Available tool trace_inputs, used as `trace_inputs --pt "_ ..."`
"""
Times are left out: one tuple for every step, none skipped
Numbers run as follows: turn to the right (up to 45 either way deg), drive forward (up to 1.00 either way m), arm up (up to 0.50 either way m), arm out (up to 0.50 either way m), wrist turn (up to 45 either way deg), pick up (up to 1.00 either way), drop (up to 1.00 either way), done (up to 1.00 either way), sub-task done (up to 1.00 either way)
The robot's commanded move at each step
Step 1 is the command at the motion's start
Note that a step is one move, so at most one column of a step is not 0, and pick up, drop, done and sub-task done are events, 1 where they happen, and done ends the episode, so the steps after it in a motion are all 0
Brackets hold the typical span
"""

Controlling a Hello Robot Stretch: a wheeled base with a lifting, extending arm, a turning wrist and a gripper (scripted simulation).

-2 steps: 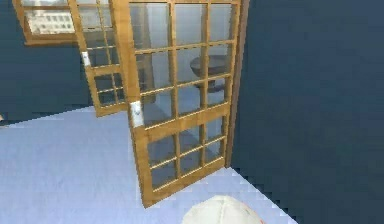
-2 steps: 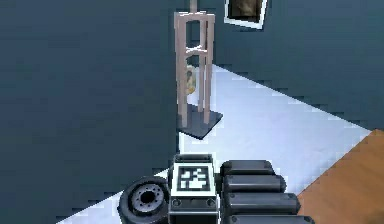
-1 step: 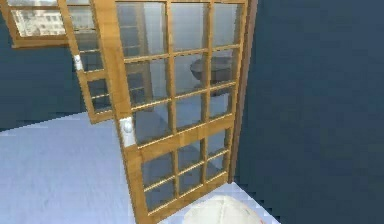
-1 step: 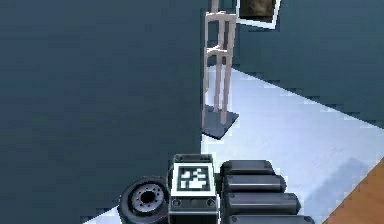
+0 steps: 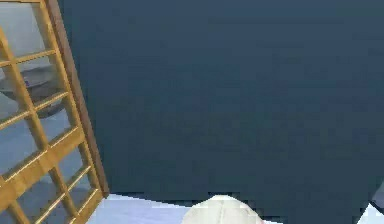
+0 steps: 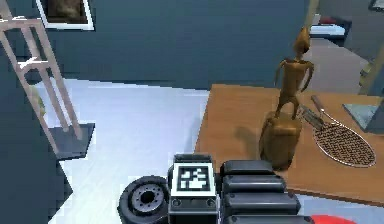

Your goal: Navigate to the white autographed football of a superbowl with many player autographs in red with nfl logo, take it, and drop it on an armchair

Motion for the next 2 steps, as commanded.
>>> trace_inputs --pt "45.0 0.0 0.0 0.0 0.0 0.0 0.0 0.0 0.0" --pt "0.0 0.75 0.0 0.0 0.0 0.0 0.0 0.0 0.0"
